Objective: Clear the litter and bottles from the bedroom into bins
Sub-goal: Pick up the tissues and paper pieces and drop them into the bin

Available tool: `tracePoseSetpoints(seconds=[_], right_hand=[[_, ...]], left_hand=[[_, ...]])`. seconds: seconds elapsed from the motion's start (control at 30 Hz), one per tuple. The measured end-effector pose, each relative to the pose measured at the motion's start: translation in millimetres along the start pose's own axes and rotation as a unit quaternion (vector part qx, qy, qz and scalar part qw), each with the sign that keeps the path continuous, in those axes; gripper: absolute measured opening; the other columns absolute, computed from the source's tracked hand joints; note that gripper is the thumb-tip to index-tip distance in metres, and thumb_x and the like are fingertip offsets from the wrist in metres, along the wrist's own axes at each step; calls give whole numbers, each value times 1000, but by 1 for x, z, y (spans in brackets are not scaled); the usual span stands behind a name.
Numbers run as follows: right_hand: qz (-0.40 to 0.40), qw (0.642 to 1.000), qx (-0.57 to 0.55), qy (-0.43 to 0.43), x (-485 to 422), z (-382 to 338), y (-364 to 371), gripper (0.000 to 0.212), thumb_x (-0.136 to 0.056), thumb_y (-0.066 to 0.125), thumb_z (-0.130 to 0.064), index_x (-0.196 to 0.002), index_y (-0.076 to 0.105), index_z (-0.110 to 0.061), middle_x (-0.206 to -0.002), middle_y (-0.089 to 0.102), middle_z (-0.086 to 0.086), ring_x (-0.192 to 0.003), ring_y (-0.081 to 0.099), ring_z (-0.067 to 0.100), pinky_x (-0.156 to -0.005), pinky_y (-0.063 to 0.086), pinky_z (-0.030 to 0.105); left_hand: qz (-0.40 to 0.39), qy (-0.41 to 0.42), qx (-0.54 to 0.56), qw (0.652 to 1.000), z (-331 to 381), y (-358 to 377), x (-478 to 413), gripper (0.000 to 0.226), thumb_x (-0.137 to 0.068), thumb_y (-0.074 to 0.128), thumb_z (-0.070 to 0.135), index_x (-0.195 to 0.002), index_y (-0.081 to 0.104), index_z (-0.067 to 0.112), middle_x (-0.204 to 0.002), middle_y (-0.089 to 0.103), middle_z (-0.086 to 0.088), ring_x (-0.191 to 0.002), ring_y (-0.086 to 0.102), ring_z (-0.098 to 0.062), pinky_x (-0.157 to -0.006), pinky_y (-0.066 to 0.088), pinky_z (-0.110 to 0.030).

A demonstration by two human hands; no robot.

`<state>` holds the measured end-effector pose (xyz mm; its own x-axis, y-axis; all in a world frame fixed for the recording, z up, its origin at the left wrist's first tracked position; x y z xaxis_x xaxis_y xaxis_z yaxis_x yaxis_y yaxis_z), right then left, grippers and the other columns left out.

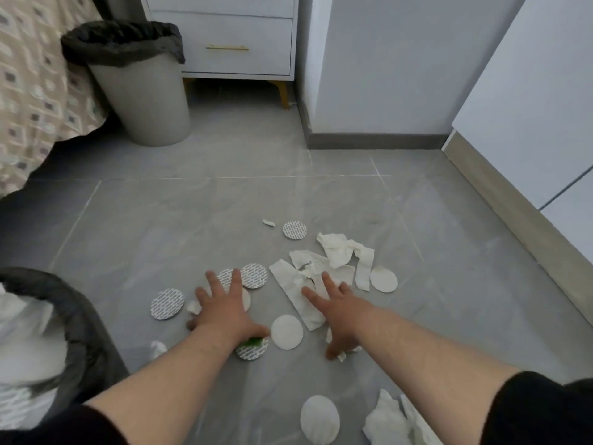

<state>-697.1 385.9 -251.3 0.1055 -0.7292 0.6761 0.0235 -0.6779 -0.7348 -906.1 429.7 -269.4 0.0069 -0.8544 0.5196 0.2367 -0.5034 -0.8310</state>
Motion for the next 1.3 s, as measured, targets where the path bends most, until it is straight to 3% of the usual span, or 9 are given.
tracePoseSetpoints(seconds=[0.1, 0.2, 0.4, 0.53, 0.7, 1.0, 1.1, 1.2, 1.3], right_hand=[[-5, 999, 32, -4, -1, 2, 2, 123, -70, 82, -37, -148, -13, -42, -159, -24, 0, -147, -11, 36, -112, 31, 53], [13, 999, 47, -18, 3, 3, 4, 109, -76, 77, -36, -151, -2, -39, -161, -9, 0, -147, 1, 35, -108, 35, 50], [98, 993, 31, -51, 17, 3, 14, 54, -87, 61, -21, -137, 41, -24, -134, 41, 6, -121, 44, 30, -89, 47, 41], [133, 989, 33, -62, 30, 1, 24, 31, -91, 51, -10, -121, 55, -14, -119, 49, 9, -111, 48, 29, -75, 38, 35], [136, 989, -6, -54, 43, 11, 34, 18, -90, 48, -9, -103, 60, -12, -110, 55, 8, -103, 52, 28, -74, 37, 32], [205, 968, -140, -40, 66, 24, 9, 28, -85, 49, -7, -106, 65, -14, -97, 53, -1, -99, 57, 22, -74, 31, 21], [172, 975, -133, -51, 64, 12, 10, 35, -88, 54, -17, -122, 57, -21, -114, 51, 0, -114, 52, 23, -86, 39, 27], [86, 993, -62, -50, 57, -4, 20, 85, -80, 68, -47, -148, 19, -39, -153, 21, 2, -136, 32, 26, -104, 40, 40], [34, 998, -3, -43, 53, -12, 21, 126, -65, 82, -48, -147, -13, -45, -160, -16, 0, -144, 20, 32, -106, 40, 45]], left_hand=[[-27, 18, -18, 999, 8, -4, -10, 140, -50, 81, 63, -147, -17, 39, -153, -33, -8, -142, -10, -46, -106, 28, -65], [-67, 36, -67, 995, 13, -4, -21, 128, -52, 77, 67, -149, -2, 40, -158, -15, -9, -140, 2, -51, -107, 28, -63], [-15, 69, -89, 994, 13, -6, -13, 67, -78, 66, 47, -137, 37, 33, -141, 33, -11, -125, 39, -39, -101, 42, -47], [28, 96, -125, 987, 16, -9, 9, 35, -92, 51, 28, -127, 49, 26, -128, 44, -11, -115, 49, -34, -94, 42, -35], [69, 97, -56, 991, 9, -2, 26, 26, -93, 52, 25, -117, 62, 25, -121, 47, -6, -113, 48, -30, -91, 42, -33], [54, 148, 100, 982, 24, -2, 43, 33, -84, 69, 19, -116, 59, 18, -115, 37, -1, -113, 50, -23, -89, 38, -21], [7, 187, 60, 980, 39, 11, 48, 65, -82, 64, 25, -141, 37, 28, -148, 19, -6, -135, 29, -29, -105, 33, -30], [-50, 196, -38, 979, 42, 24, 53, 97, -70, 67, 55, -149, 12, 41, -160, -13, 4, -146, 5, -29, -114, 28, -42], [-70, 219, -124, 965, 47, 30, 57, 120, -60, 74, 61, -148, -5, 44, -159, -18, 5, -147, 0, -31, -113, 28, -47]])
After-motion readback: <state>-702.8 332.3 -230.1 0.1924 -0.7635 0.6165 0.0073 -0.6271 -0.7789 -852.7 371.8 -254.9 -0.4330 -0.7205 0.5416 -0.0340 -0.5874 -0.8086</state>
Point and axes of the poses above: each hand's wrist, its own x-axis away from the middle knuckle, its own y-axis out of the palm, z = x × y, the point moved 7 cm from there along -x, towards the middle knuckle
